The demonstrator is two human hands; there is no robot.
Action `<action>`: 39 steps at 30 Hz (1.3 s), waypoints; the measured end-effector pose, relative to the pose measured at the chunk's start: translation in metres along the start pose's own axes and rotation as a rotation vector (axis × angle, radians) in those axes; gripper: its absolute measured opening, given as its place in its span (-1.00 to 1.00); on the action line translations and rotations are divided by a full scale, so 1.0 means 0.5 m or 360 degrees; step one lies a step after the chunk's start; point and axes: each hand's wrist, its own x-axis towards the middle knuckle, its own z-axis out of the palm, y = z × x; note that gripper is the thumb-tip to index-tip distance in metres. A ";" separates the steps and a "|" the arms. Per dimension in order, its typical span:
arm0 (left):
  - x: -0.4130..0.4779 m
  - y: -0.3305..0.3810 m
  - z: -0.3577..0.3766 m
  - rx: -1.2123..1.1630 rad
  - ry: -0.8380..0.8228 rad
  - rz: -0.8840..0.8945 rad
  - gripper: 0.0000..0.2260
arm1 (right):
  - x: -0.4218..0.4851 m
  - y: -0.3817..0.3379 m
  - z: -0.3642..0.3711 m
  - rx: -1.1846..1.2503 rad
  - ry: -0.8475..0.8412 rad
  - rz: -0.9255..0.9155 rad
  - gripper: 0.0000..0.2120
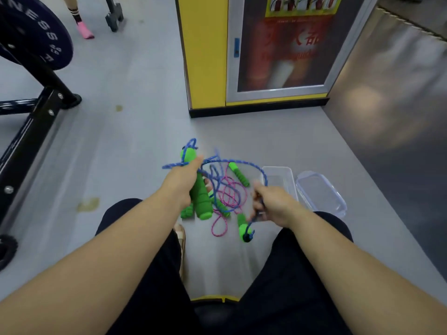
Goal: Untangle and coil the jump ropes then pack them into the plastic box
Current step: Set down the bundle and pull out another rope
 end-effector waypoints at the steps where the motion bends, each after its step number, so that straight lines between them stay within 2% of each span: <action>1: 0.002 -0.017 -0.005 0.0092 -0.0035 -0.0008 -0.78 | -0.008 -0.021 -0.001 0.0273 -0.0045 -0.0014 -0.61; 2: 0.003 -0.035 -0.008 0.0155 -0.0083 -0.0004 -0.75 | -0.020 -0.044 0.001 0.0537 -0.0102 -0.0024 -0.61; 4: -0.006 -0.068 -0.010 0.0326 -0.0201 0.0049 -0.53 | -0.042 -0.091 0.004 0.0958 -0.0199 -0.0075 -0.62; 6: -0.030 -0.096 -0.002 0.0641 -0.0338 0.0165 -0.49 | -0.059 -0.127 0.011 0.1267 -0.0225 -0.0152 -0.61; 8: -0.055 -0.119 0.006 0.0753 -0.0622 0.0263 -0.44 | -0.071 -0.155 0.021 0.1534 -0.0230 -0.0195 -0.59; 11: -0.077 -0.144 0.027 0.0816 -0.1016 0.0309 -0.20 | -0.077 -0.182 0.036 0.1882 -0.0261 -0.0209 -0.56; 14: -0.087 -0.159 0.051 0.0945 -0.0973 0.0326 -0.12 | -0.079 -0.190 0.053 0.2052 -0.0290 -0.0228 -0.56; 17: -0.091 -0.168 0.065 0.0904 -0.0983 0.0336 -0.06 | -0.079 -0.190 0.058 0.2129 -0.0243 -0.0315 -0.58; 19: -0.089 -0.160 0.066 0.0737 -0.0901 0.0330 -0.20 | -0.078 -0.186 0.045 0.1892 -0.0126 -0.0412 -0.61; 22: -0.079 -0.132 0.054 0.0474 -0.0676 0.0267 -0.55 | -0.087 -0.153 0.016 0.0948 0.0182 -0.0490 -0.79; 24: -0.063 -0.117 0.038 0.0348 -0.0560 0.0140 -0.67 | -0.098 -0.104 0.010 0.0369 0.0291 -0.0506 -0.84; 26: -0.052 -0.107 0.026 0.0164 -0.0550 0.0011 -0.63 | -0.114 -0.047 0.024 0.0025 0.0178 -0.0398 -0.88; 28: -0.050 -0.108 0.027 0.0120 -0.0587 -0.0027 -0.64 | -0.118 0.004 0.046 -0.0065 -0.0102 -0.0209 -0.76; 30: -0.050 -0.109 0.034 0.0272 -0.0570 -0.0019 -0.70 | -0.110 0.033 0.065 0.0020 -0.0240 -0.0130 -0.75; 32: -0.048 -0.102 0.032 0.0395 -0.0529 -0.0110 -0.82 | -0.096 0.042 0.070 0.0258 -0.0161 -0.0068 -0.88; 34: -0.032 -0.092 0.015 0.0637 -0.0503 -0.0191 -0.86 | -0.080 0.044 0.059 0.0659 -0.0025 0.0056 -0.85; 35: -0.019 -0.087 0.003 0.0927 -0.0493 -0.0149 -0.74 | -0.074 0.047 0.048 0.0838 0.0046 0.0099 -0.85; 37: -0.016 -0.069 -0.019 0.1676 -0.0561 -0.0085 -0.36 | -0.065 0.052 0.022 0.1058 0.0154 0.0162 -0.84; 39: -0.018 -0.057 -0.032 0.2381 -0.0576 -0.0038 -0.28 | -0.058 0.057 0.002 0.1189 0.0203 0.0216 -0.82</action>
